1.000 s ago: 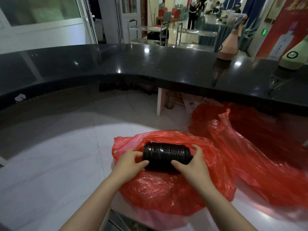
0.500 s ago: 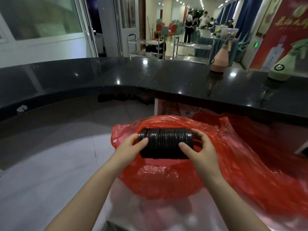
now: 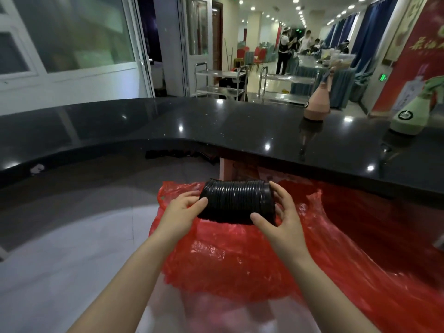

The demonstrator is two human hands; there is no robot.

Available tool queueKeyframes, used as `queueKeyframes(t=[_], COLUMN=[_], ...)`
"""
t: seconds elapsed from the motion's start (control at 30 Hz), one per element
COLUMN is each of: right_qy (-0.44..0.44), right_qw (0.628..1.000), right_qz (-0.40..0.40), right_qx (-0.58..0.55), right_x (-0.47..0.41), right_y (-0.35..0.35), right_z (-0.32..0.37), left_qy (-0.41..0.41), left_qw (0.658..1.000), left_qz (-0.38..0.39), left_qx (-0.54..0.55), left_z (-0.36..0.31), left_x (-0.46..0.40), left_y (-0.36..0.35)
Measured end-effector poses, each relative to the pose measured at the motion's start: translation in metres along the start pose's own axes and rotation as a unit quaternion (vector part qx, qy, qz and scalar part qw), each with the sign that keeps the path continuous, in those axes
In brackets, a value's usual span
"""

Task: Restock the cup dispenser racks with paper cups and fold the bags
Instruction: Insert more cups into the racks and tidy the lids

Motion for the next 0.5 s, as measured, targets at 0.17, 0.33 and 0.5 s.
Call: queueKeyframes(t=[0.17, 0.33, 0.5], right_qy=[0.011, 0.064, 0.128], right_qw=[0.999, 0.997, 0.987], right_qz=[0.004, 0.045, 0.095], right_qx=[-0.043, 0.004, 0.014], right_x=[-0.008, -0.021, -0.024], right_y=[0.004, -0.005, -0.027], right_z=[0.004, 0.023, 0.045], left_qy=[-0.016, -0.073, 0.029], left_qw=[0.999, 0.995, 0.985], left_qz=[-0.033, -0.074, -0.09], left_qx=[0.015, 0.008, 0.147], left_z=[-0.016, -0.027, -0.001], left_x=[0.005, 0.017, 0.032], left_y=[0.01, 0.02, 0.023])
Point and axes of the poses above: each hand's wrist, its own x-axis away from the middle knuckle, its own y-axis out of the back of the hand, z = x × y, the point moved 10 cm from there along -x, towards the middle knuckle, and after that the axes turned 3 degrees about -z, right-handed, at the moved point
